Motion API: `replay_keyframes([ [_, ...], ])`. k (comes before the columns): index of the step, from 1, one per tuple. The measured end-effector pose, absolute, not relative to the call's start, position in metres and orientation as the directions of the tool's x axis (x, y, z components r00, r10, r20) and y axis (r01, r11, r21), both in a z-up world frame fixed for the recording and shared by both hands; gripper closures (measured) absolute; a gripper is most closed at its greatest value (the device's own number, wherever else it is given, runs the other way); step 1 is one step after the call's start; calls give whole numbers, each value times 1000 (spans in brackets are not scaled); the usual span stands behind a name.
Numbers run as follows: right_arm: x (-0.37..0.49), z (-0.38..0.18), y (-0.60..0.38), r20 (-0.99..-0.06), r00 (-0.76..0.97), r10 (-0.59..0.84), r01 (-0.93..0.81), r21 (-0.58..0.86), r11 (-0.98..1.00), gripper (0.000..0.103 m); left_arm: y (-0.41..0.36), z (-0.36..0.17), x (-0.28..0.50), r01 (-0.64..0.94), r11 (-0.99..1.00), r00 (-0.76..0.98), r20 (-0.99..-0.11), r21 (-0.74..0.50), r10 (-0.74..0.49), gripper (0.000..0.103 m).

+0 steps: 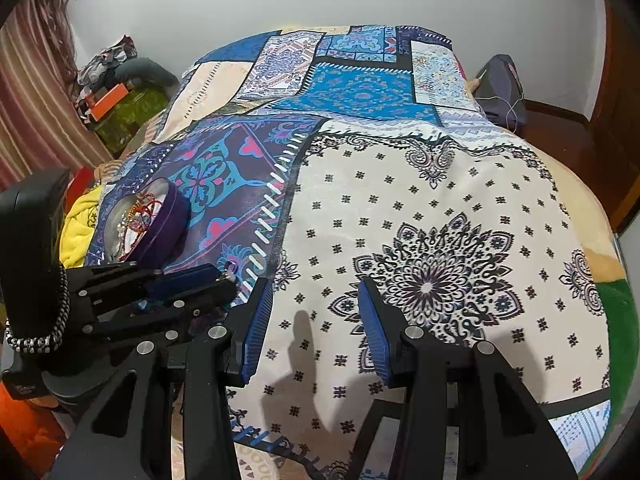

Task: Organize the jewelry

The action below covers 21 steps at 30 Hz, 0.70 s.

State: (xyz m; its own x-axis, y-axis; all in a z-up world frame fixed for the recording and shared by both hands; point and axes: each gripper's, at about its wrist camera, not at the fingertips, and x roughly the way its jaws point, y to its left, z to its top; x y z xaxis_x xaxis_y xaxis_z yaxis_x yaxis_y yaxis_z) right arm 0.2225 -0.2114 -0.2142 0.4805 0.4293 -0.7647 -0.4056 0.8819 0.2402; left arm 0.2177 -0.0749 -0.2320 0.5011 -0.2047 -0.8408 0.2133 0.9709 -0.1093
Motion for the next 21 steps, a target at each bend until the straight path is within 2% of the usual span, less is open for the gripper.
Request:
replay_keyframes([
  [17,228,-233,-152,-783,405,472,-507,237,829,63,-24,-172,190,133,980,642,-740,-148,-199,86],
  [18,229,-234,-149,-785,402,471,-509,236,828,64,-22,-171,189,129,980,644,-739,-150,-198,86],
  [20,232,-240,-141,-795,386,468,-519,233,823,75,-20,-171,188,126,980,644,-739,-152,-197,86],
  [21,231,-240,-139,-793,397,461,-523,217,824,75,-19,-172,187,126,980,642,-741,-154,-199,86],
])
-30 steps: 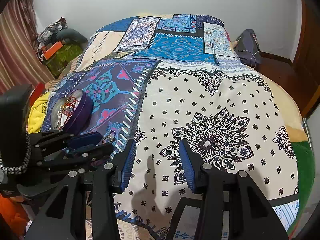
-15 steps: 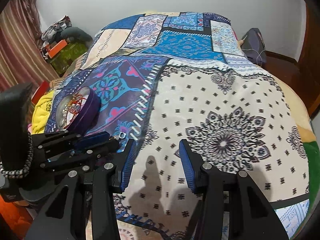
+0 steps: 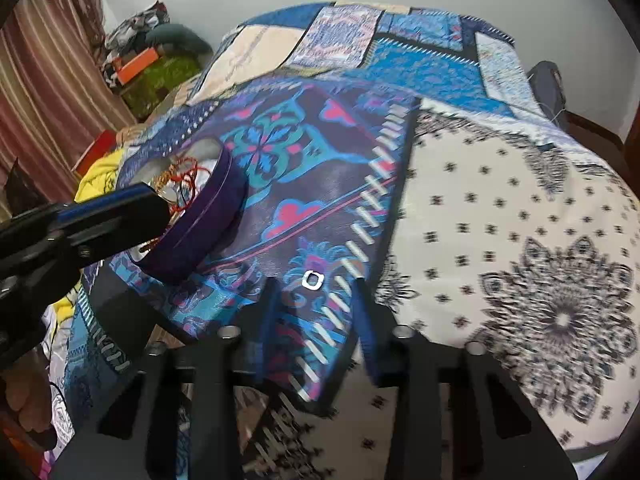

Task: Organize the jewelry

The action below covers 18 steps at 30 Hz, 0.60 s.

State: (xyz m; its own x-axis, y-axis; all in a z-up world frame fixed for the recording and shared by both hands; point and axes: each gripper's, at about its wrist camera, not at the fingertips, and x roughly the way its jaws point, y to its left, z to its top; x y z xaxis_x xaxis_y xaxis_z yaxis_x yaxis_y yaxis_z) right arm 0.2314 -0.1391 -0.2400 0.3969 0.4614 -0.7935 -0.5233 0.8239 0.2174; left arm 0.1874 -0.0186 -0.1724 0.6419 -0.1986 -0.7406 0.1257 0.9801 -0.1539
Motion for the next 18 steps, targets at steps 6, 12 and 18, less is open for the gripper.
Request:
replay_keyframes([
  [6,230,-243,-137,-791,425,440,-528,178,830,90,-20,-178,184,130,981,635,-748,-142,-192,86],
  [12,227,-240,-134,-792,430,433,-540,159,826,94,-17,-175,179,119,981,641,-743,-151,-193,86],
  [18,220,-220,-140,-757,461,462,-535,178,826,94,-7,-163,172,102,985,664,-727,-141,-173,86],
])
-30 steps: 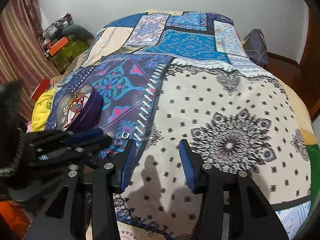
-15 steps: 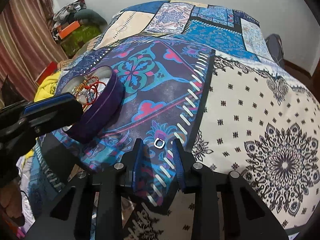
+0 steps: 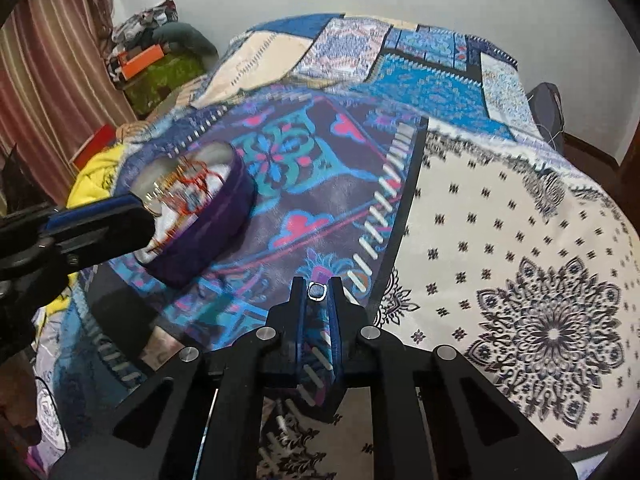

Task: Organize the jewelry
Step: 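Carry both rings over the heart tin with both grippers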

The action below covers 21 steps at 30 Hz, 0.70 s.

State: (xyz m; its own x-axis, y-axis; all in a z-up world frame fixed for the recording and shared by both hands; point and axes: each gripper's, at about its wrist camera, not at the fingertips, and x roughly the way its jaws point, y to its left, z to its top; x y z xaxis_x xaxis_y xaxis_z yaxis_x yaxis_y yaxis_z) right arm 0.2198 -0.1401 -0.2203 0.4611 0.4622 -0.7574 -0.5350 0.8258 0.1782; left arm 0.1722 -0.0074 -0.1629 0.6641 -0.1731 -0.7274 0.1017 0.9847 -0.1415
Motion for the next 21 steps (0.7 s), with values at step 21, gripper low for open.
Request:
replay_keyframes([
  [21,216,-147,-103,-596,552,584,-626,167,762,94,52,-144,172,-9,995,724,-687,-104,-65,86],
])
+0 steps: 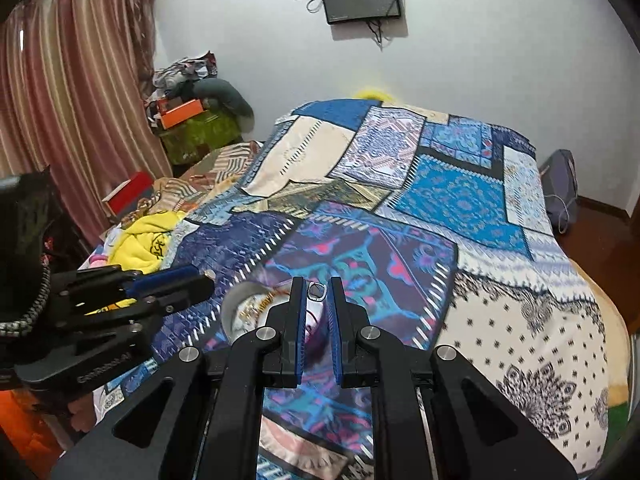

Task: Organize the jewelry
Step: 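Carry both rings over the heart tin with both grippers, then open both grippers to drop the rings into the tin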

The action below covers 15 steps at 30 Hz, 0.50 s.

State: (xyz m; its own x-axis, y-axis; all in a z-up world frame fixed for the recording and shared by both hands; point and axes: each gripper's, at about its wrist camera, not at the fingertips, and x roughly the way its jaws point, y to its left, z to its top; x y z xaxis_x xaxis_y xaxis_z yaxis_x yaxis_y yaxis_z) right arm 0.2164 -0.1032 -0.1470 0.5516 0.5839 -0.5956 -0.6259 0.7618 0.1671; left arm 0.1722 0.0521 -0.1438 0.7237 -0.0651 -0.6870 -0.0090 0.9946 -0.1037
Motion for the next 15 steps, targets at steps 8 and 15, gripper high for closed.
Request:
replay_keyframes([
  [8,218,-166,-87,-628,501,596,-647,186,740,94,60,-165,176,-3,989,692,-714,-147,-104,86],
  [15,209,-192,-73,-683,430,590,-681,183,709,94,55,-177,181,28,984,666,-731,-179,-151,86],
])
